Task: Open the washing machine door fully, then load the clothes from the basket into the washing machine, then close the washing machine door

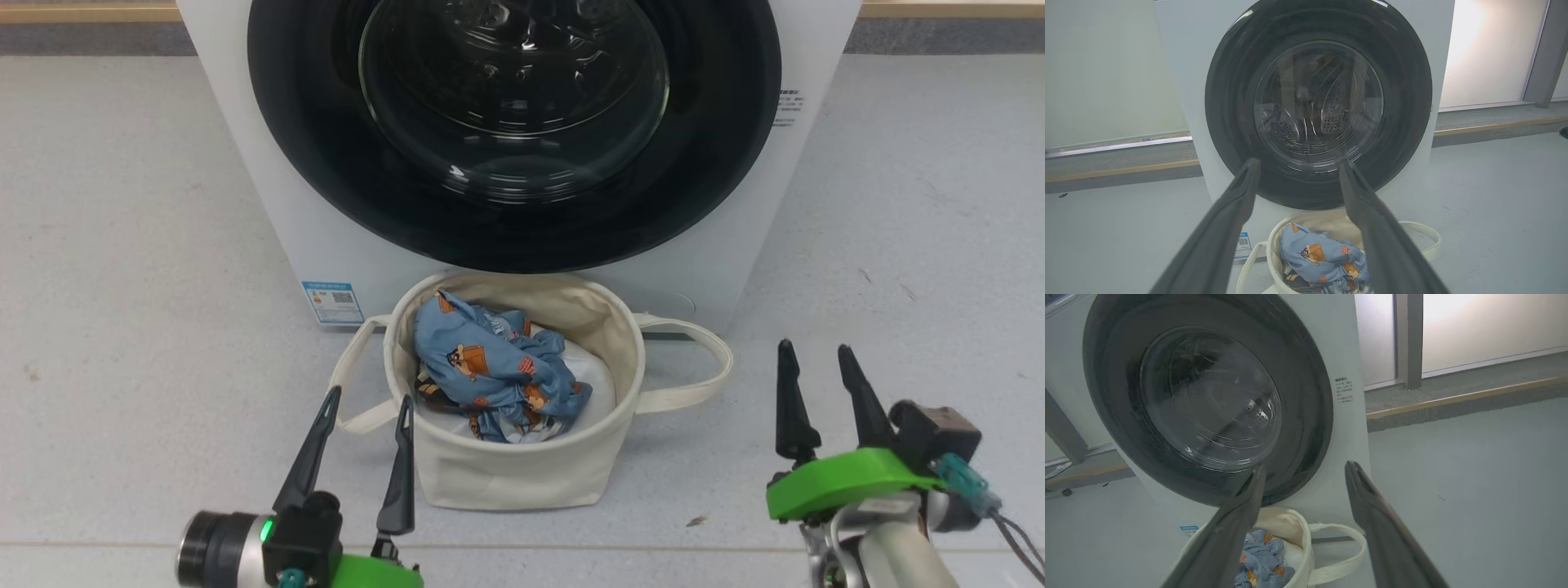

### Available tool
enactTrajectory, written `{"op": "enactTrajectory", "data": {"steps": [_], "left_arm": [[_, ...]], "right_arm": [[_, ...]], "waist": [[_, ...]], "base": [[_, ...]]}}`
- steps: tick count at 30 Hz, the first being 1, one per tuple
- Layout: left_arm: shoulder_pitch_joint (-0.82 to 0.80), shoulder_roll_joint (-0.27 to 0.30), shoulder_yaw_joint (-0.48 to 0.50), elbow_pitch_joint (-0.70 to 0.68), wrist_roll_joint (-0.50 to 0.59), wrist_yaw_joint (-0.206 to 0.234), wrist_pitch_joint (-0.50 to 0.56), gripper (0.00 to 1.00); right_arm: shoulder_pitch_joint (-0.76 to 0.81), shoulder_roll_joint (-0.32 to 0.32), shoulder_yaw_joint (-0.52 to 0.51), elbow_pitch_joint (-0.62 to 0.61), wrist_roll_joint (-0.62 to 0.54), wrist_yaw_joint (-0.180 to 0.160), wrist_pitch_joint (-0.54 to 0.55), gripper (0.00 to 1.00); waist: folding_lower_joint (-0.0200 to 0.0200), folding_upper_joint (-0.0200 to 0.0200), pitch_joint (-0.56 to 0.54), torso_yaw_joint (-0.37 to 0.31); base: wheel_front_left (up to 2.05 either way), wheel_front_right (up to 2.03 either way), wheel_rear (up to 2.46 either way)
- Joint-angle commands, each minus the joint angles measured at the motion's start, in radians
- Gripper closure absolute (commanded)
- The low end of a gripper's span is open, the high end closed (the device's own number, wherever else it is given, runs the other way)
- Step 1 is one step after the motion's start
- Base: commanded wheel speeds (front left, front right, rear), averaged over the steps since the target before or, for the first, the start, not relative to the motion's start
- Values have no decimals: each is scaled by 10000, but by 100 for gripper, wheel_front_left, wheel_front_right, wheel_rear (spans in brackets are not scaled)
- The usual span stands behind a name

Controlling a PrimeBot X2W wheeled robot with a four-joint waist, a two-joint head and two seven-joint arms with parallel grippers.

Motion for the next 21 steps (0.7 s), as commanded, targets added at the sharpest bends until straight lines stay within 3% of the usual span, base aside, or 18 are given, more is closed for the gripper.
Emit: {"op": "enactTrajectory", "data": {"steps": [1,12,21], "left_arm": [[-363,-25,473,-197,91,65,-120,0],[-462,-351,957,320,50,-80,-120,0],[-487,-510,1271,465,141,-55,-120,0]], "right_arm": [[-570,-78,140,-319,177,0,-128,0],[-767,-77,96,-628,-972,0,-128,0],[-720,-77,240,-605,-1046,0,-128,0]], "waist": [[-1,0,7,-16],[-1,0,154,-116],[-1,0,116,-120]], "base": [[0,0,0],[0,0,0],[0,0,0]]}}
